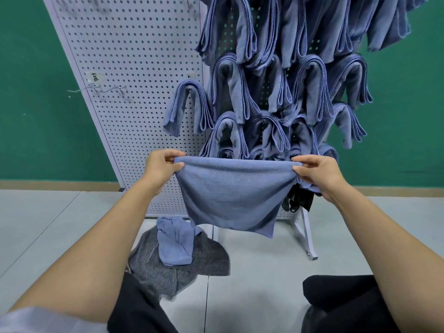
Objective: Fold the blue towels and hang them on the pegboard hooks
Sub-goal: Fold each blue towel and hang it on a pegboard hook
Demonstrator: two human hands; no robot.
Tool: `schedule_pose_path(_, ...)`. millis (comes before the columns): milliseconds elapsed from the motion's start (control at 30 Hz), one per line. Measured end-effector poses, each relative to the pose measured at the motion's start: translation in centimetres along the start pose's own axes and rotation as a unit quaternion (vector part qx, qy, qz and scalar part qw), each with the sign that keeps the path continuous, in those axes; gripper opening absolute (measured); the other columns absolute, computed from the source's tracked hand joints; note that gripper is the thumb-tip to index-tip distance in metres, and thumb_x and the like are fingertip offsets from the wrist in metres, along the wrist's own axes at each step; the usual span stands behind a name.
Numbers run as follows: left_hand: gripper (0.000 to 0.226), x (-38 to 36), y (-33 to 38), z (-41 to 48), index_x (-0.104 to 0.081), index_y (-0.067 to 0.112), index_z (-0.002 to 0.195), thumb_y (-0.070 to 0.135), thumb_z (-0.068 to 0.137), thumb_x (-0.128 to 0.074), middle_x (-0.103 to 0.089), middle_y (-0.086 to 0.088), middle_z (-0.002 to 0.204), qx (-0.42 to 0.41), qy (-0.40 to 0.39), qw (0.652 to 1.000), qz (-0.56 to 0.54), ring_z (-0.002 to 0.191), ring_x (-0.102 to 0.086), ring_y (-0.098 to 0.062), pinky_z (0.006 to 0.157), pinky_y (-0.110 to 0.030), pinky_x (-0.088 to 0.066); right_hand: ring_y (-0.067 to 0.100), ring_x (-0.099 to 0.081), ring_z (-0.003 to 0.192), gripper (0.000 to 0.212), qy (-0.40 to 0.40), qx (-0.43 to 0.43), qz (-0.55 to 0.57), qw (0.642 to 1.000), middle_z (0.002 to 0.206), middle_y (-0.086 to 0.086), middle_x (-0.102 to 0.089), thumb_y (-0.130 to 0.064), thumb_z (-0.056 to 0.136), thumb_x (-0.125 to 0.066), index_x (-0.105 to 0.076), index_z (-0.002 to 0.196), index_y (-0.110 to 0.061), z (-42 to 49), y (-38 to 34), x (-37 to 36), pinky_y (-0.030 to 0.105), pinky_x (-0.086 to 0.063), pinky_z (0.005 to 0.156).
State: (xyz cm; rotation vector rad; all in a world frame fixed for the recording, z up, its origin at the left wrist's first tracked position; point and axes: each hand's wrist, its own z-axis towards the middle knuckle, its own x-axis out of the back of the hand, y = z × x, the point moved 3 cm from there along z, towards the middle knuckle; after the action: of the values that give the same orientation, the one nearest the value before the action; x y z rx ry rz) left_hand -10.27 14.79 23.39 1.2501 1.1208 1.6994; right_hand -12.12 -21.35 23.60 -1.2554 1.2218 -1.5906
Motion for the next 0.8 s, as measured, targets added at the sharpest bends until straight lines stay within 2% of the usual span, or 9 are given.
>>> schedule_pose_path(133, 0.022, 0.4, -0.1, 0.2, -0.068, 0.019, 0.076, -0.001, 0.086, -0.065, -0.058, 0.004, 0.068, -0.048, 0.002, 0.996, 0.072, 0.063, -0.048, -0.009, 0.066, -0.022, -0.044, 0.017, -0.051, 0.065, 0.020, 0.072, 0.117, -0.223, 0.965, 0.077, 0.008, -0.059, 0.000, 0.085, -0.066, -0.071, 0.104, 0.000, 0.1, -0.6, 0.3, 0.004, -0.039, 0.055)
schedule_pose_path(200, 0.024, 0.4, -0.1, 0.2, -0.065, 0.022, 0.072, 0.004, 0.087, -0.065, -0.055, 0.003, 0.066, -0.038, -0.002, 0.998, 0.051, 0.062, -0.046, -0.010, 0.063, -0.021, -0.041, 0.020, -0.052, 0.076, 0.017, 0.084, 0.131, -0.250, 0.956, 0.082, 0.010, -0.060, -0.003, 0.087, -0.065, -0.070, 0.102, 0.001, 0.3, -0.7, 0.3, 0.011, -0.034, 0.060)
schedule_pose_path(300, 0.015, 0.7, 0.0, 0.0, -0.064, 0.019, 0.077, 0.012, 0.091, -0.063, -0.058, 0.005, 0.074, 0.002, -0.015, 0.999, -0.028, 0.070, -0.050, -0.006, 0.070, -0.019, -0.041, 0.021, -0.052, 0.079, 0.014, 0.093, 0.121, -0.268, 0.951, 0.089, 0.013, -0.060, -0.014, 0.090, -0.064, -0.069, 0.095, -0.002, 0.7, -0.5, 0.5, 0.025, -0.037, 0.072)
schedule_pose_path(400, 0.011, 1.0, 0.0, -0.1, -0.064, 0.016, 0.086, 0.018, 0.095, -0.057, -0.063, 0.005, 0.080, 0.052, -0.072, 0.984, -0.153, 0.076, -0.056, -0.007, 0.079, -0.023, -0.046, 0.011, -0.053, 0.065, 0.016, 0.039, 0.070, -0.120, 0.990, 0.082, 0.008, -0.055, -0.024, 0.094, -0.059, -0.059, 0.081, -0.014, 0.4, -0.6, 0.5, 0.023, -0.043, 0.054)
schedule_pose_path(467, 0.011, 0.7, 0.0, -0.1, -0.063, 0.015, 0.085, 0.018, 0.094, -0.058, -0.066, 0.005, 0.077, 0.102, -0.087, 0.961, -0.241, 0.071, -0.058, -0.007, 0.073, -0.024, -0.049, 0.012, -0.047, 0.059, 0.023, -0.001, 0.009, 0.020, 1.000, 0.072, 0.006, -0.050, -0.023, 0.096, -0.057, -0.054, 0.074, -0.015, 0.2, -0.7, 0.2, 0.018, -0.044, 0.050)
schedule_pose_path(533, 0.010, 0.1, -0.1, -0.3, -0.062, 0.014, 0.084, 0.019, 0.093, -0.060, -0.065, 0.002, 0.074, 0.166, -0.067, 0.947, -0.268, 0.066, -0.059, -0.008, 0.065, -0.023, -0.050, 0.011, -0.045, 0.049, 0.025, -0.002, -0.053, 0.098, 0.994, 0.063, 0.004, -0.049, -0.020, 0.093, -0.061, -0.052, 0.070, -0.014, -0.2, -0.7, -0.2, 0.016, -0.044, 0.042)
schedule_pose_path(667, 0.009, -1.9, 0.4, -1.1, -0.059, 0.009, 0.086, 0.016, 0.091, -0.063, -0.067, -0.002, 0.060, 0.249, -0.044, 0.922, -0.292, 0.068, -0.059, -0.014, 0.056, -0.024, -0.054, 0.000, -0.047, 0.033, 0.024, 0.012, -0.114, 0.136, 0.984, 0.039, -0.010, -0.052, -0.015, 0.090, -0.066, -0.053, 0.069, -0.013, -0.4, -1.0, -1.4, 0.014, -0.049, 0.045)
schedule_pose_path(733, 0.008, -3.1, 1.4, -1.5, -0.059, 0.009, 0.086, 0.013, 0.091, -0.063, -0.067, 0.000, 0.055, 0.241, -0.048, 0.916, -0.317, 0.066, -0.063, -0.013, 0.053, -0.023, -0.056, 0.000, -0.047, 0.033, 0.017, 0.000, -0.103, 0.149, 0.983, 0.039, -0.010, -0.052, -0.010, 0.090, -0.065, -0.057, 0.074, -0.010, -0.5, -1.7, -2.3, 0.014, -0.050, 0.044)
schedule_pose_path(800, 0.003, -4.7, 2.7, -1.9, -0.062, 0.008, 0.090, 0.010, 0.089, -0.064, -0.071, -0.003, 0.065, 0.222, -0.064, 0.917, -0.326, 0.064, -0.068, -0.013, 0.053, -0.024, -0.057, 0.002, -0.048, 0.035, 0.013, -0.016, -0.085, 0.151, 0.985, 0.042, -0.006, -0.054, -0.003, 0.089, -0.063, -0.059, 0.078, -0.007, -0.8, -2.5, -3.3, 0.014, -0.050, 0.045)
